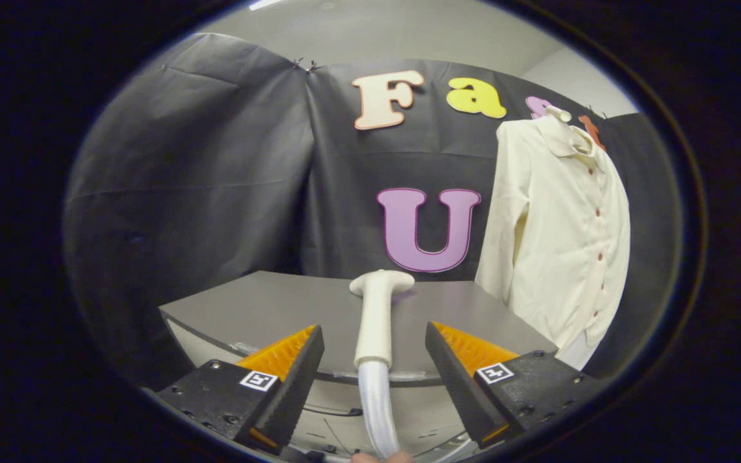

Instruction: Iron the clothes twice with a garment steamer, once on the left side and once on the right side.

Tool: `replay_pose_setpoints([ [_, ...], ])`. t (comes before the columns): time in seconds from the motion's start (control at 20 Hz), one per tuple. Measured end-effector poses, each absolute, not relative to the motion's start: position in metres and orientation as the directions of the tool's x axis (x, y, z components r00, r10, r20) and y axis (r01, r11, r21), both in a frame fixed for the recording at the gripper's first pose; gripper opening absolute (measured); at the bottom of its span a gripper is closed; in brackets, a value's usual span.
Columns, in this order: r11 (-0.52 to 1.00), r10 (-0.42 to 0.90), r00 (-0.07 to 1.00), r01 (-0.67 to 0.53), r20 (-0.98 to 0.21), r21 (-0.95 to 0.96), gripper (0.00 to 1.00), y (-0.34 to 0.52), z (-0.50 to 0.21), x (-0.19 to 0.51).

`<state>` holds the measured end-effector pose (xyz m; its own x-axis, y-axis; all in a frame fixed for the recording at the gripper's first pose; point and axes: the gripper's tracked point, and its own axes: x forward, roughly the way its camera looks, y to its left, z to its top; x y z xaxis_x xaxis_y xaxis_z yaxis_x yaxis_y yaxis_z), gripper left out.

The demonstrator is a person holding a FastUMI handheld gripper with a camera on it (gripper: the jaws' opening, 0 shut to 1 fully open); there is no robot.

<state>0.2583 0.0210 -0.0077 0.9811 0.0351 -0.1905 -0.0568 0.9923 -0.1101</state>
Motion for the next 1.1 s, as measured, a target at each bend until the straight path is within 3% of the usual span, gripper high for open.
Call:
replay_pose_setpoints([
  [0.45, 0.985, -0.016, 0.942, -0.042, -0.335, -0.166, 0.95, 0.008, -0.042, 0.321],
  [0.8, 0.987, -0.032, 0.895, -0.041, -0.445, -0.153, 0.68, 0.01, -0.056, 0.335],
  [0.95, 0.996, -0.046, 0.886, 0.004, -0.461, -0.091, 0.44, 0.015, -0.057, 0.331],
  [1.1, 0.99, -0.068, 0.893, 0.003, -0.446, -0.144, 0.4, 0.016, -0.058, 0.337],
])
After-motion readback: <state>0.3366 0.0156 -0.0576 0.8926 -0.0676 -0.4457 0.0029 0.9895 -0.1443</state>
